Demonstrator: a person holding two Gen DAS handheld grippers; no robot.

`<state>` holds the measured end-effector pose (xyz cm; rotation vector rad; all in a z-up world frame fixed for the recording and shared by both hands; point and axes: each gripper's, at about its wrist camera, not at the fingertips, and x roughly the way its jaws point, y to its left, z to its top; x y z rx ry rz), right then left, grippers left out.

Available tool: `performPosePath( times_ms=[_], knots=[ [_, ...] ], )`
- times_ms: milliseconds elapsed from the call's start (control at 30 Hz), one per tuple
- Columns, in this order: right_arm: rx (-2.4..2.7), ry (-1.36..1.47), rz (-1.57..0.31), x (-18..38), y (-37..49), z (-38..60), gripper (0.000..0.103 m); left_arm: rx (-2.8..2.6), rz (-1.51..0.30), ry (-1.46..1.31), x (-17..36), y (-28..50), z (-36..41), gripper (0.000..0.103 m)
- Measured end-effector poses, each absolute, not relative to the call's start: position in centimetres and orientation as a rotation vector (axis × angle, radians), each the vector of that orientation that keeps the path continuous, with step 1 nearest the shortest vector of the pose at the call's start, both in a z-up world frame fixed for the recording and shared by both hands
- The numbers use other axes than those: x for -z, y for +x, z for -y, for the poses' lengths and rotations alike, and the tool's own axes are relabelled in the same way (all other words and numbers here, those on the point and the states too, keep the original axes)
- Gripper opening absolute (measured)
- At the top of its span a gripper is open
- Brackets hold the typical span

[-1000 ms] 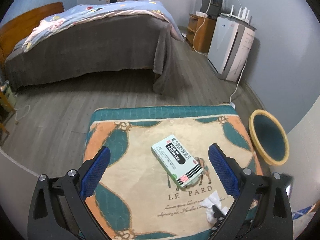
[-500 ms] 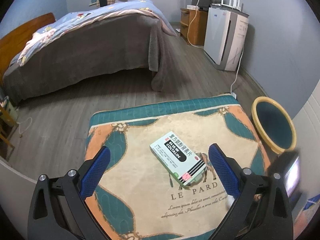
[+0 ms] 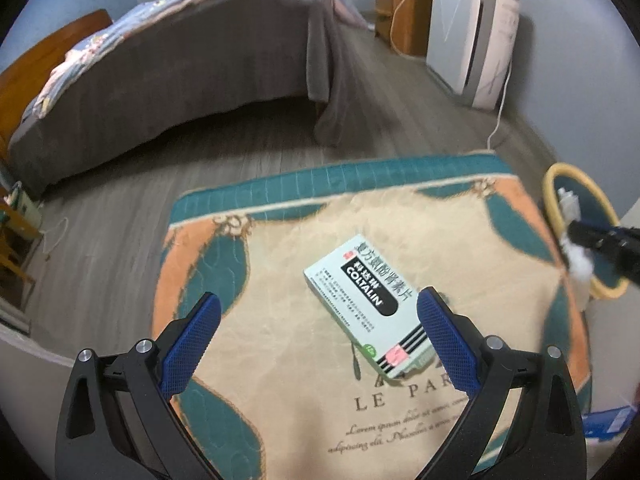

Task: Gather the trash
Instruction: 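Grasp the white tissue with the right tool while the left tool grasps the COLTALIN box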

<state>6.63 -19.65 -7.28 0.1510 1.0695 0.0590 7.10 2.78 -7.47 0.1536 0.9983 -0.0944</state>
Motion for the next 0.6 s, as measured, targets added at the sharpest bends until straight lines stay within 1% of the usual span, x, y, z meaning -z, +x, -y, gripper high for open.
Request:
performPosePath(
  times_ms=[133,300,433,500,533,567,600],
  knots=[
    [-0.042,0.125,-1.075,7.8,7.5,20.5,0.014,0.065,-1.049,0.089,10.4,9.1,-2.1,0.097],
    [-0.035,0.191,-1.092,8.3,7.9,22.0,0.014,0.052,-1.101,-0.016,13.7,10.7,-1.0,0.097],
    [-0.043,0.185,-1.096,8.3,7.9,22.3,0.014,0.016,-1.147,0.021,16.4,11.3,0.2,0.097],
    [-0.047,0.185,-1.094,8.2,7.9,22.5,0.014,0.022,-1.147,0.039,16.9,11.3,0.4,0.093],
    [-0.047,0.182,-1.092,8.1,7.9,22.6,0.014,0.044,-1.139,0.04,16.9,11.2,0.5,0.087],
    [-0.045,0.178,-1.086,7.9,8.0,22.8,0.014,0.061,-1.132,0.052,16.8,11.2,0.6,0.083],
    [-0.043,0.18,-1.079,7.7,8.0,23.1,0.014,0.072,-1.128,0.068,16.7,11.2,0.8,0.082]
  ],
)
